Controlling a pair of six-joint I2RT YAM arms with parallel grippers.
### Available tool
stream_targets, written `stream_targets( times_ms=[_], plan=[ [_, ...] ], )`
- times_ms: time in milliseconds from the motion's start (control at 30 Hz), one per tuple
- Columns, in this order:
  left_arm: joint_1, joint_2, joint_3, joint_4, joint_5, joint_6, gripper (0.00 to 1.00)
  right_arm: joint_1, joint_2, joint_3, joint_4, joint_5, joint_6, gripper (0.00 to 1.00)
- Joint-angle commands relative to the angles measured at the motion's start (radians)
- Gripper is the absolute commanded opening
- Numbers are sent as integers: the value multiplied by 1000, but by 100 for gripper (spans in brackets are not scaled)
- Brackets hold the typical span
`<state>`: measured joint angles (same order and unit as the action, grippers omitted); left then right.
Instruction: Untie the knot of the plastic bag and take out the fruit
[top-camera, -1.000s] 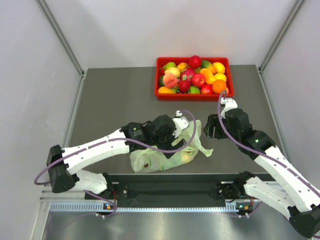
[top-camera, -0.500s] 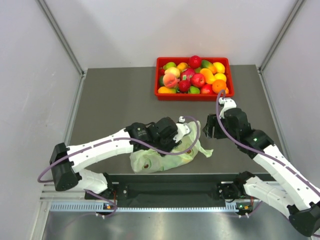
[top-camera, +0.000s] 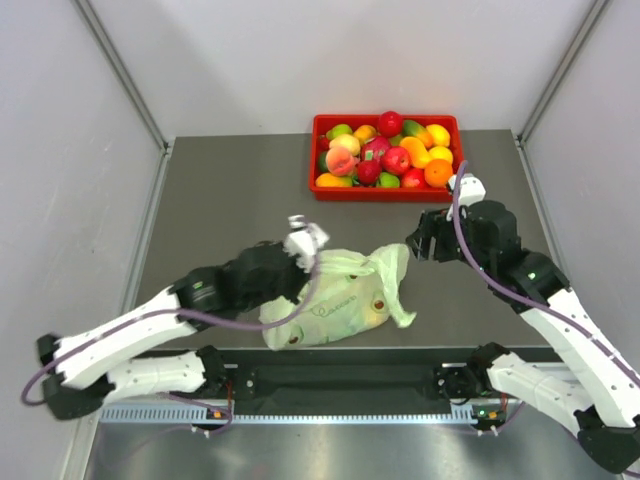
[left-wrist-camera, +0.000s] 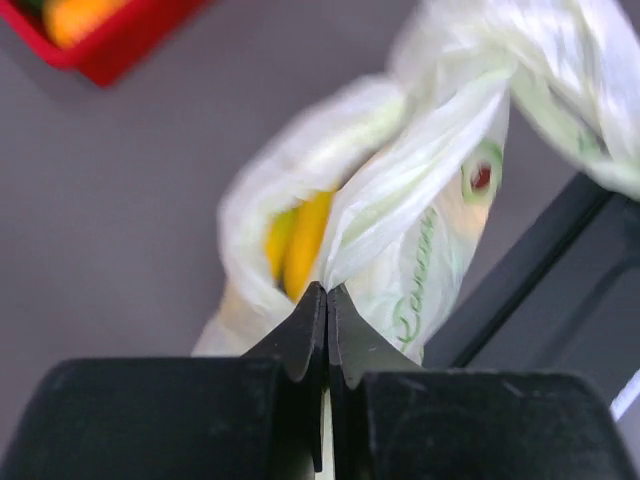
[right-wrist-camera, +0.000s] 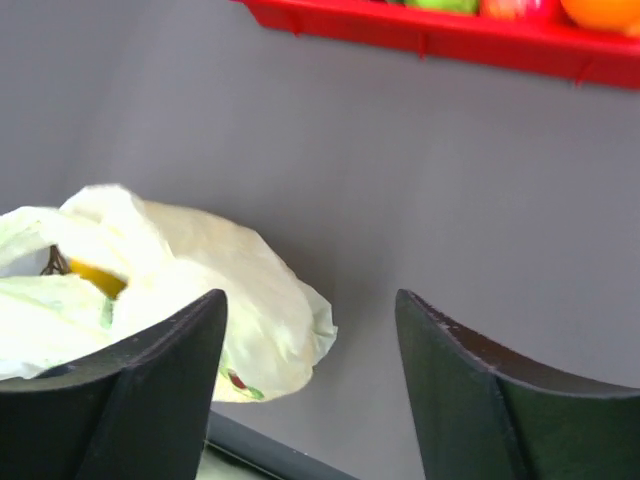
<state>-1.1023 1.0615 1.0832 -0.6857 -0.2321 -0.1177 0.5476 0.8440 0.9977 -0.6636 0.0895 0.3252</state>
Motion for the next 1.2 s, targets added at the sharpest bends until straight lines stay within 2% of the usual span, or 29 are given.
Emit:
stream_targets(
  times_ms=[0, 33, 167, 233, 333, 467, 600, 733, 1167],
  plan=[
    [-2, -260, -115, 295, -154, -80, 0, -8, -4, 105, 15, -75, -60, 70],
    [-2, -350, -170, 323, -189, -112, 0, -6, 6, 120, 15, -114, -80, 72],
    [-4, -495, -258, 376, -259, -160, 0, 9, 79, 214, -4, -181, -129, 78],
    [-2, -520, -281, 361, -262, -177, 0, 35, 139, 280, -16, -188, -147, 80],
    [-4, -517, -299, 348, -233, -200, 0, 147, 225, 346, -21, -156, -198, 88],
    [-2, -506, -316, 354, -220, -223, 0, 276, 371, 432, -63, -99, -268, 92],
    [-4, -532, -315, 354, -227, -240, 0, 359, 504, 446, -67, -96, -302, 93],
    [-4, -584, -322, 350, -251, -249, 0, 405, 564, 434, -48, -96, -313, 93],
    [-2, -643, -342, 334, -256, -270, 0, 428, 688, 420, -10, -117, -302, 88]
  ],
)
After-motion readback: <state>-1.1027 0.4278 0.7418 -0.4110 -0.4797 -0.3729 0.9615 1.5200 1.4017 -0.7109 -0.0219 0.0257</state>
